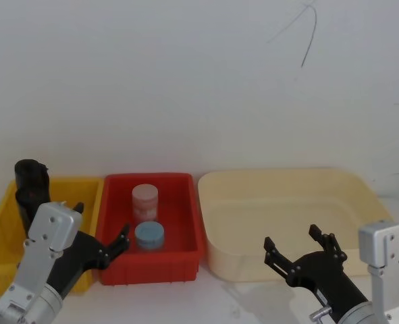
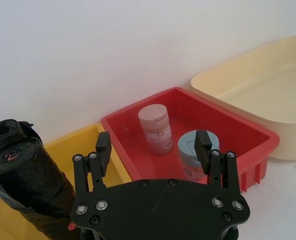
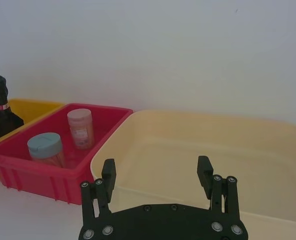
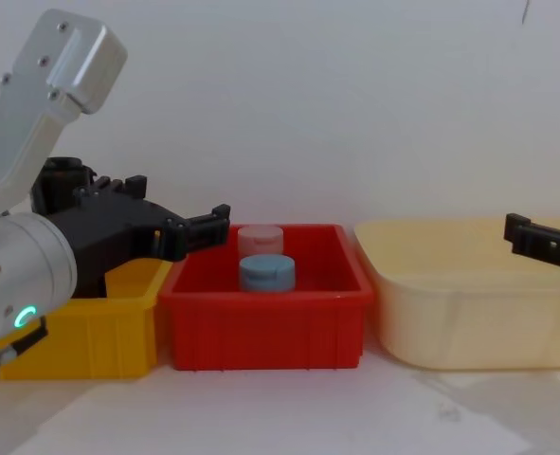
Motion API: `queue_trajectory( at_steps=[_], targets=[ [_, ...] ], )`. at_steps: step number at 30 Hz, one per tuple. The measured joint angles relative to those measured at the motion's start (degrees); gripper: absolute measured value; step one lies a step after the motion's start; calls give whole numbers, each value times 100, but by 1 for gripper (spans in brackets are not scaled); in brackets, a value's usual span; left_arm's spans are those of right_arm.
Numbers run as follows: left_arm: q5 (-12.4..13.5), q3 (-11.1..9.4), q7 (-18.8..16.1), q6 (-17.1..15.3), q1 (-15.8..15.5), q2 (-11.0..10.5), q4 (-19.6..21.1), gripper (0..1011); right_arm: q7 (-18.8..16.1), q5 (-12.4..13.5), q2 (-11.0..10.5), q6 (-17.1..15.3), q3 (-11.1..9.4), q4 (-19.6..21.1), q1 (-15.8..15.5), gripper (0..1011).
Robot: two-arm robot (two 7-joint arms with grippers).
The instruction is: Pick up the garbage bag with the one hand and transfer it to the other hand.
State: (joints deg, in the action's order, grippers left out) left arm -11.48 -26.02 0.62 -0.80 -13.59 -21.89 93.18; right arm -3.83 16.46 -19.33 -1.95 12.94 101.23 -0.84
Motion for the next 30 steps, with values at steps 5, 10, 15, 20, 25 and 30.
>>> queue_trajectory(
  at_steps=[5, 10, 15, 20, 25, 30],
  targets=[
    [0, 0, 0, 0, 0, 0, 0, 1001, 0, 0, 0, 0, 0, 0, 0, 1001],
    [0, 0, 0, 0, 0, 0, 0, 1001, 0, 0, 0, 0, 0, 0, 0, 1001],
    [0, 0, 0, 0, 0, 0, 0, 1001, 0, -1, 0, 0, -1, 0, 0, 1001],
    [0, 3, 11, 0, -10, 7, -7, 1001, -7, -35, -10, -28, 4, -2, 21, 1001],
    [-14, 16, 74, -10, -50, 16, 4, 1001, -68, -57, -55, -166, -3, 42, 66, 1001],
    [-66, 60, 117, -124, -38, 8, 151, 1001, -169, -1, -108, -317, -46, 154, 106, 1001]
  ],
)
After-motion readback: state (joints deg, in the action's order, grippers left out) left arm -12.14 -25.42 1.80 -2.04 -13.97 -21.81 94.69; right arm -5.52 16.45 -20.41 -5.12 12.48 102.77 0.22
